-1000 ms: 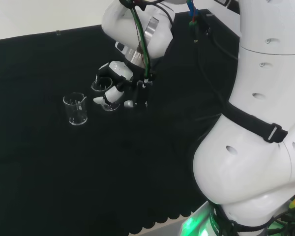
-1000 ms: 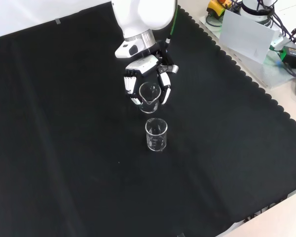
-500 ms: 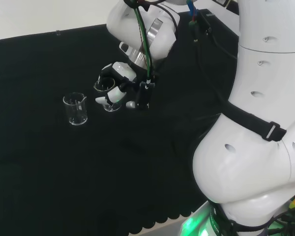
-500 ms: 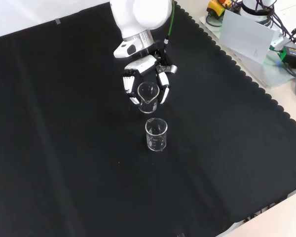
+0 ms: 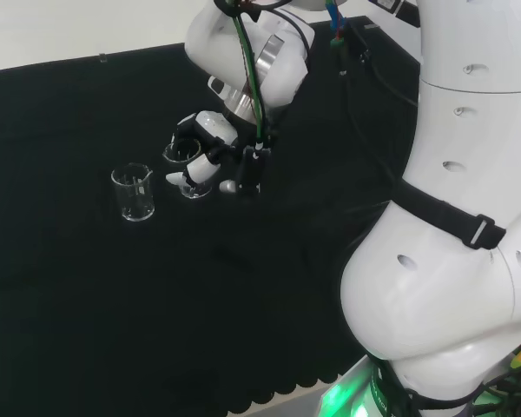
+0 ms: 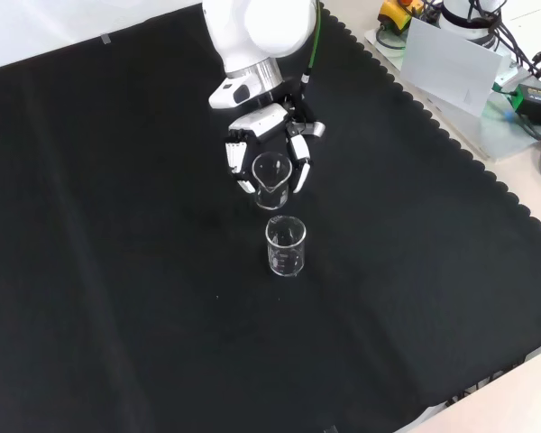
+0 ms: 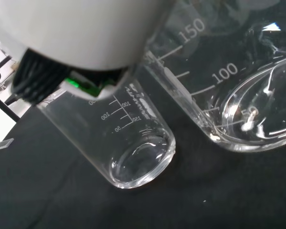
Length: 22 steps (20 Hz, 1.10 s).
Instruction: Place the beaker back on the table.
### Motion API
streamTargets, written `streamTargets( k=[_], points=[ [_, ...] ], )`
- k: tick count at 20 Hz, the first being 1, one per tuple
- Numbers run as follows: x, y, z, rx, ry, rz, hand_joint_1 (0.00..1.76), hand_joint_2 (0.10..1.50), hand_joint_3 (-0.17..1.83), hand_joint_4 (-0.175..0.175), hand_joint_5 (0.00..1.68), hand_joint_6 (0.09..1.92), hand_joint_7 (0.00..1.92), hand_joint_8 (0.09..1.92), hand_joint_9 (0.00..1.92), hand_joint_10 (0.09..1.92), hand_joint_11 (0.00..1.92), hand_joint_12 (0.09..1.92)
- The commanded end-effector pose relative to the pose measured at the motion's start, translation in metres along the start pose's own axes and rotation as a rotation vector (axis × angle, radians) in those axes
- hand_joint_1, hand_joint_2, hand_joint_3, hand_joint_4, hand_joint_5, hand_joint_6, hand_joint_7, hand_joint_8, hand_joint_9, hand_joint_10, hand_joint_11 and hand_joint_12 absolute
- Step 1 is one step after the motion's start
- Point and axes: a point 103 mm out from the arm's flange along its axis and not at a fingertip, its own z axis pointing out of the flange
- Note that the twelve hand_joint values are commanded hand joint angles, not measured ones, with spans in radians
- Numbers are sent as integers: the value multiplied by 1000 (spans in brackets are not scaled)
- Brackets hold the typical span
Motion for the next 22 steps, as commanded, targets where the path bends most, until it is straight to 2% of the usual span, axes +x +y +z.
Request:
streamTargets(
  k=[1, 3, 8, 12, 21, 22],
  points=[
    [-6, -2, -2, -7, 5, -3, 1437, 510, 907, -175, 1101, 935, 1346, 762, 1348, 738, 1269, 777],
    [-1, 1, 5, 2, -18, -16, 1437, 510, 907, -175, 1100, 935, 1346, 761, 1348, 738, 1269, 776],
    [-2, 2, 5, -3, 8, -9, 1437, 511, 906, -175, 1100, 935, 1346, 760, 1348, 738, 1268, 776],
    [-12, 3, 1, -18, 40, 0, 1436, 512, 905, -175, 1100, 936, 1346, 760, 1347, 738, 1266, 775],
    [-20, 6, 2, -34, 57, -1, 1436, 514, 902, -175, 1098, 937, 1346, 761, 1345, 739, 1264, 774],
    [-14, 9, 9, -29, 42, -3, 1436, 514, 901, -175, 1098, 937, 1346, 761, 1344, 739, 1264, 774]
  ],
)
